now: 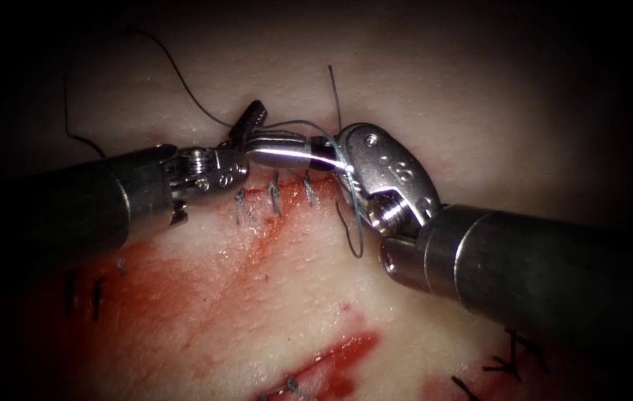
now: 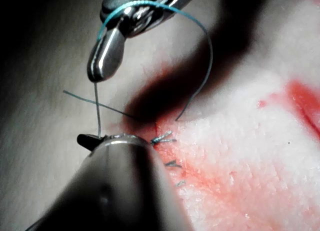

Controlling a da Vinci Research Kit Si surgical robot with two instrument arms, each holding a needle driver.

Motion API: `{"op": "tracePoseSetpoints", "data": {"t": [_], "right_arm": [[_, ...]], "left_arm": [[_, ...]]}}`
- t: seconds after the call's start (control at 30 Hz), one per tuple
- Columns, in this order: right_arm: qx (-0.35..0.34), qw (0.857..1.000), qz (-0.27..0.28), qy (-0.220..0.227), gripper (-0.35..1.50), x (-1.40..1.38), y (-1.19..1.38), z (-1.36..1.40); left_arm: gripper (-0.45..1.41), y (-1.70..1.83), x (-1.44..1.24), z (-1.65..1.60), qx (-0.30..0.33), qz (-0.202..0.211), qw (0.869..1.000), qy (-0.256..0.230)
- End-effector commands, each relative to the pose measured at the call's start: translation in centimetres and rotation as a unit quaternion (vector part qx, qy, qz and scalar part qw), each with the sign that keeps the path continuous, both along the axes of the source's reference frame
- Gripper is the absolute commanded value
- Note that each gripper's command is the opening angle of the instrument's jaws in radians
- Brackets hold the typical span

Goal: Wound Closure

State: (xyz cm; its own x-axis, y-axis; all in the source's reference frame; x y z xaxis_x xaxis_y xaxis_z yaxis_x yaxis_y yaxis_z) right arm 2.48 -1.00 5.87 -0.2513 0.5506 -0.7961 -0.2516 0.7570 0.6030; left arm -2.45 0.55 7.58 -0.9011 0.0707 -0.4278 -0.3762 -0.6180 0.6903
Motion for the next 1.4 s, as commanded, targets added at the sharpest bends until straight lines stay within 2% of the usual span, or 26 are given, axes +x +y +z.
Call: {"op": "tracePoseSetpoints", "data": {"t": [0.03, 0.07, 0.1, 0.3, 0.33, 0.37, 0.4, 0.47, 0.53, 0.6, 0.67, 0.73, 0.8, 0.87, 0.93, 0.97, 1.03, 1.07, 1.2, 1.23, 1.3, 1.37, 1.4], "right_arm": [[0.002, 1.0, 0.013, -0.015, 1.04, 0.09, 0.16, 0.11], [-0.005, 1.0, 0.017, -0.025, 1.16, 0.09, 0.19, 0.13], [-0.007, 0.999, 0.021, -0.032, 1.18, 0.08, 0.22, 0.17], [-0.001, 0.996, 0.037, -0.079, 1.16, 0.0, 0.36, 0.32], [0.003, 0.993, 0.039, -0.113, 1.11, -0.02, 0.39, 0.38], [0.005, 0.991, 0.037, -0.126, 1.11, -0.01, 0.4, 0.4], [0.009, 0.987, 0.025, -0.159, 1.11, 0.0, 0.39, 0.45], [0.012, 0.985, 0.017, -0.173, 1.11, 0.0, 0.38, 0.47], [0.019, 0.972, -0.005, -0.233, 1.11, 0.0, 0.32, 0.62], [0.022, 0.965, -0.015, -0.26, 1.11, 0.0, 0.28, 0.72], [0.022, 0.963, -0.021, -0.269, 1.11, 0.0, 0.26, 0.76], [0.023, 0.954, -0.052, -0.294, 1.11, 0.0, 0.18, 0.92], [0.019, 0.947, -0.098, -0.306, 1.08, 0.0, 0.03, 1.1], [0.018, 0.945, -0.134, -0.299, 1.04, 0.01, -0.1, 1.2], [0.022, 0.945, -0.162, -0.284, 1.03, 0.02, -0.2, 1.25], [0.021, 0.945, -0.171, -0.279, 1.03, 0.02, -0.22, 1.25], [0.019, 0.945, -0.204, -0.254, 1.03, 0.02, -0.29, 1.23], [0.019, 0.946, -0.214, -0.242, 1.03, 0.03, -0.31, 1.21], [0.011, 0.948, -0.243, -0.204, 1.03, 0.04, -0.36, 1.2], [0.009, 0.95, -0.257, -0.18, 0.98, 0.04, -0.39, 1.19], [0.009, 0.951, -0.263, -0.161, 0.98, 0.03, -0.4, 1.19], [0.011, 0.955, -0.275, -0.112, 0.98, 0.0, -0.43, 1.17], [0.013, 0.956, -0.275, -0.102, 0.98, -0.01, -0.43, 1.16]], "left_arm": [[-0.45, 0.0, -0.09, 0.03, 0.001, 0.0, 1.0, 0.004], [-0.45, -0.03, -0.11, 0.03, 0.0, 0.0, 1.0, 0.006], [-0.45, -0.07, -0.13, 0.04, 0.0, 0.0, 1.0, 0.008], [-0.45, -0.36, -0.19, 0.02, 0.002, 0.004, 1.0, 0.025], [-0.45, -0.46, -0.2, -0.03, 0.0, 0.006, 1.0, 0.029], [-0.45, -0.49, -0.2, -0.06, 0.0, 0.007, 1.0, 0.029], [-0.45, -0.53, -0.2, -0.12, 0.0, 0.01, 0.999, 0.03], [-0.45, -0.55, -0.2, -0.16, -0.001, 0.014, 0.999, 0.031], [-0.45, -0.62, -0.23, -0.35, 0.001, 0.019, 0.999, 0.026], [-0.45, -0.63, -0.24, -0.44, -0.003, 0.023, 0.999, 0.026], [-0.45, -0.63, -0.25, -0.51, -0.006, 0.025, 0.999, 0.023], [-0.45, -0.57, -0.25, -0.67, -0.017, 0.039, 0.999, 0.026], [-0.45, -0.42, -0.23, -0.9, -0.027, 0.08, 0.996, 0.022], [-0.45, -0.23, -0.2, -1.04, -0.028, 0.129, 0.991, 0.006], [-0.45, -0.07, -0.19, -1.13, -0.004, 0.203, 0.979, 0.013], [-0.45, -0.03, -0.19, -1.14, 0.007, 0.221, 0.975, 0.011], [-0.45, 0.16, -0.19, -1.11, 0.058, 0.297, 0.952, 0.033], [-0.45, 0.25, -0.18, -1.05, 0.078, 0.319, 0.944, 0.03], [-0.45, 0.47, -0.16, -0.8, 0.089, 0.344, 0.934, 0.02], [-0.45, 0.55, -0.16, -0.68, 0.101, 0.338, 0.936, 0.005], [-0.45, 0.64, -0.16, -0.57, 0.109, 0.341, 0.934, 0.0], [-0.45, 0.81, -0.17, -0.31, 0.127, 0.346, 0.929, 0.002], [-0.45, 0.86, -0.17, -0.21, 0.135, 0.349, 0.927, 0.0]]}}
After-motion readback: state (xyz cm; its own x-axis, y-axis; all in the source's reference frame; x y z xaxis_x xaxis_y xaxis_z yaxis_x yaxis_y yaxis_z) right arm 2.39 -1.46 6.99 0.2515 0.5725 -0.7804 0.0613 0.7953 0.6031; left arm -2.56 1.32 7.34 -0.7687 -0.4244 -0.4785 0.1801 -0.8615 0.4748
